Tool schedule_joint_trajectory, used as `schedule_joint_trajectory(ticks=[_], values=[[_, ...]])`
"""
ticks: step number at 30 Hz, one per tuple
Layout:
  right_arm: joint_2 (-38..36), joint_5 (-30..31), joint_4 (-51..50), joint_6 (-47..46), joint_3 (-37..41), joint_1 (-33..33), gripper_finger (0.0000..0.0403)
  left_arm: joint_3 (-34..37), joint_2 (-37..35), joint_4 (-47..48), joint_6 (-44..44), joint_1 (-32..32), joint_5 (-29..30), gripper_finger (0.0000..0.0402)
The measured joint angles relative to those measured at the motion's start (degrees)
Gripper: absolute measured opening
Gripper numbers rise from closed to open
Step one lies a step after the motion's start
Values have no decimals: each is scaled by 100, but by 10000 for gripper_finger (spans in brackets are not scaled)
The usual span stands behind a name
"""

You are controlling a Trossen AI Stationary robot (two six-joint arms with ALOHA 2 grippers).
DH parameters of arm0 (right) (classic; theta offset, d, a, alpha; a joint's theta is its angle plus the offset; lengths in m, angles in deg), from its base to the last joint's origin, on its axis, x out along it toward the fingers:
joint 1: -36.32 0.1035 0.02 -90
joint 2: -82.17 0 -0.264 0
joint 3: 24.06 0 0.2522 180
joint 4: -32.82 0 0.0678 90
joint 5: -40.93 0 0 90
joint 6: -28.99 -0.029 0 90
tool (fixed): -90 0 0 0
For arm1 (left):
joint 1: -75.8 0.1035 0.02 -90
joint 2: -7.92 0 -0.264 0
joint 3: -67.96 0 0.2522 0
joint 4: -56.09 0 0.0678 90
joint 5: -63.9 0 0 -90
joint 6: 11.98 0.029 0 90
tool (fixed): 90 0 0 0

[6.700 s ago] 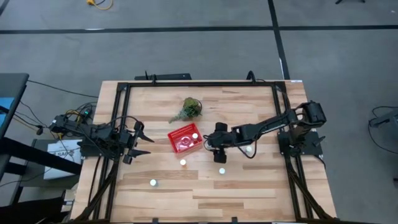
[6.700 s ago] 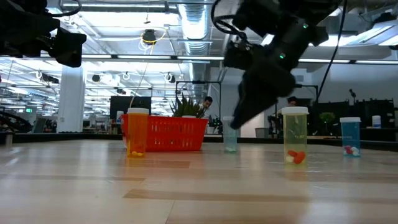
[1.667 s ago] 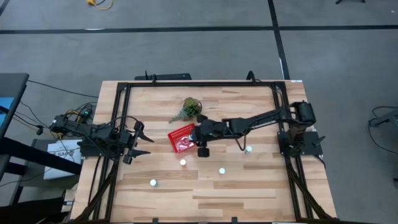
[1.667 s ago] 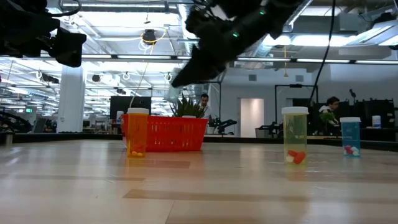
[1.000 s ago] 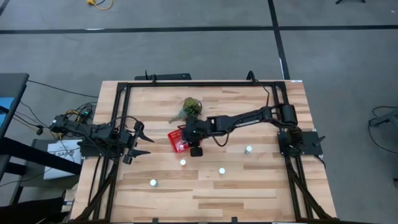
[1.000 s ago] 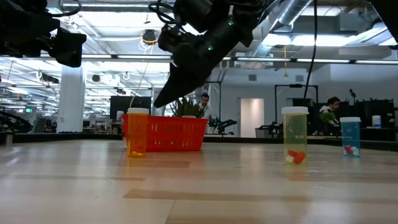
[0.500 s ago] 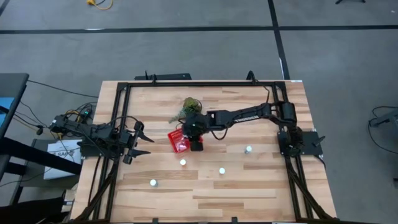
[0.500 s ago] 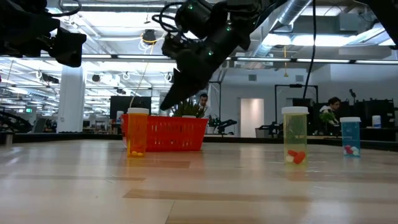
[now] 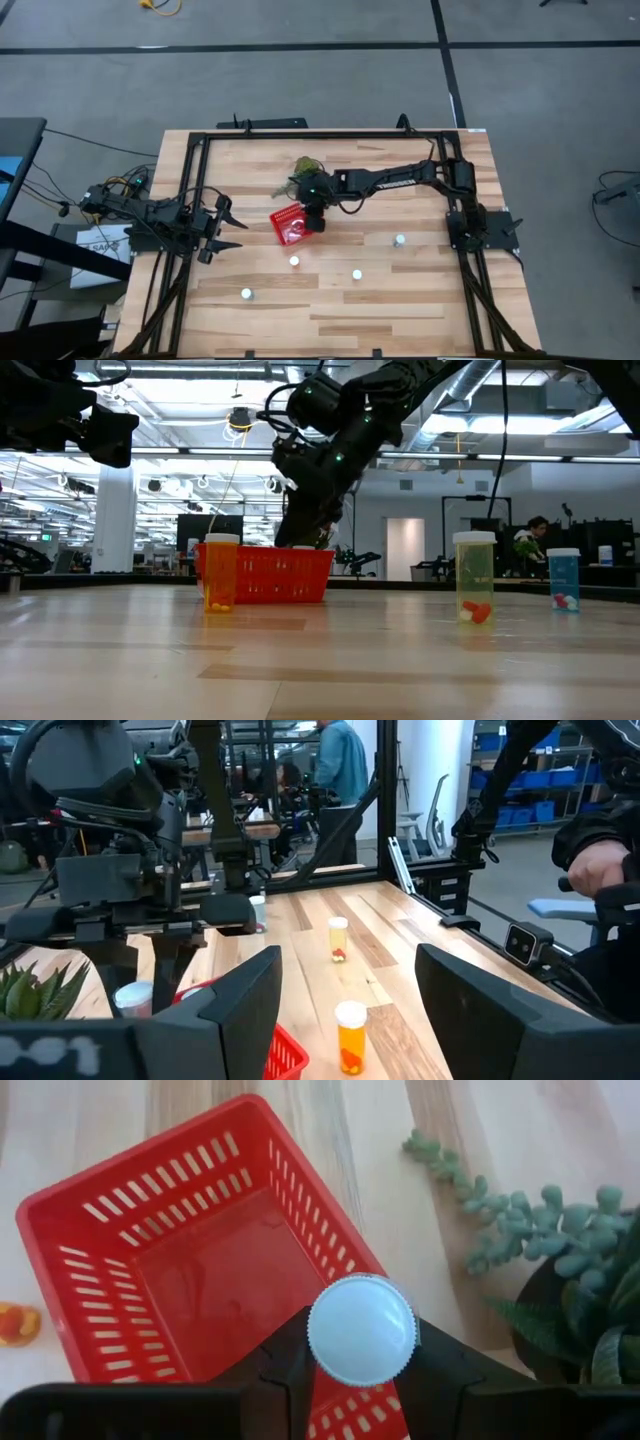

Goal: Pick and place pill bottles into a basket
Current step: Put the green pill bottle into the red bin, then put the right blue pill bottle into the red bin

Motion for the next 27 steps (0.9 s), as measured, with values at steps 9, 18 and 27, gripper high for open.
schedule_joint_trajectory(ticks=[9,18,27], values=[[0,8,-24,-299,2,0,108,2,0,1,-20,-1,0,222],[0,118,-27,-395,7,-2,109,0,0,1,-27,-1,0,222],[0,129,-29,-397,7,-2,183,1,-1,1,10,0,0,222]])
